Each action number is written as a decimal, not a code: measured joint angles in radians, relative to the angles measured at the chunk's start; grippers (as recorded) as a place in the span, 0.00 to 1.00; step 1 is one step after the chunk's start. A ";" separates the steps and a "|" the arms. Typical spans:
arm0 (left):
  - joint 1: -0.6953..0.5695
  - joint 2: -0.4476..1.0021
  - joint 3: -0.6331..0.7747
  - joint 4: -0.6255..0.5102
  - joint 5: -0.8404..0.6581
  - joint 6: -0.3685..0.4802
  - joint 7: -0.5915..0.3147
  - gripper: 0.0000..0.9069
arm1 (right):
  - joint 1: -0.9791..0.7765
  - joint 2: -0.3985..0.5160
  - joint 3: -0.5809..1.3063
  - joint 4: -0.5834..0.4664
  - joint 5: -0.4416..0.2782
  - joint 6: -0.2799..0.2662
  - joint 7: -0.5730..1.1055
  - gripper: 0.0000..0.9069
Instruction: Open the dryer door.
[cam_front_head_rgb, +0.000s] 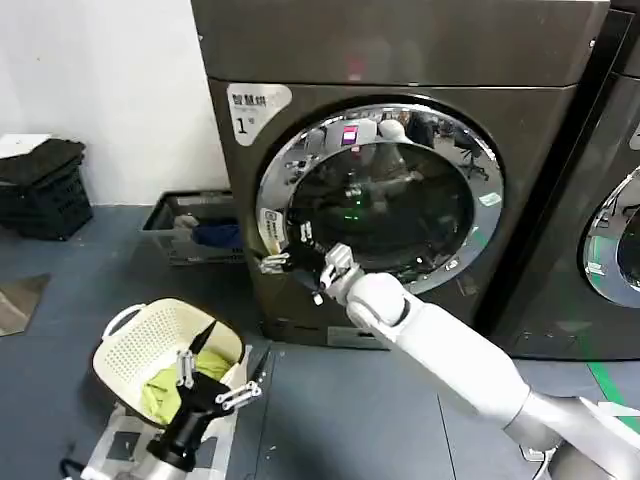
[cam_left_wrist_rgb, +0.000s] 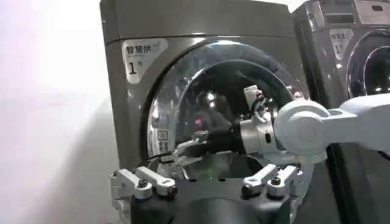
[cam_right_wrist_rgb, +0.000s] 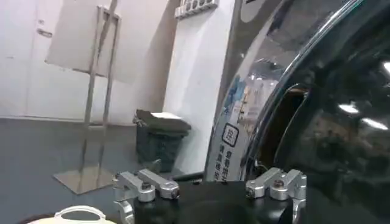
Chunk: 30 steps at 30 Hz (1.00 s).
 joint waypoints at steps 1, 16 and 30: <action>0.000 0.000 0.000 0.000 0.000 0.000 0.000 1.00 | 0.003 0.001 -0.002 -0.003 0.007 0.000 -0.006 1.00; -0.001 0.000 0.000 0.005 -0.002 0.000 0.000 1.00 | 0.023 -0.019 -0.030 -0.003 0.058 0.026 -0.105 1.00; -0.021 0.019 -0.008 0.012 -0.053 0.024 0.000 1.00 | -0.014 -0.089 -0.025 0.096 0.097 0.032 -0.192 1.00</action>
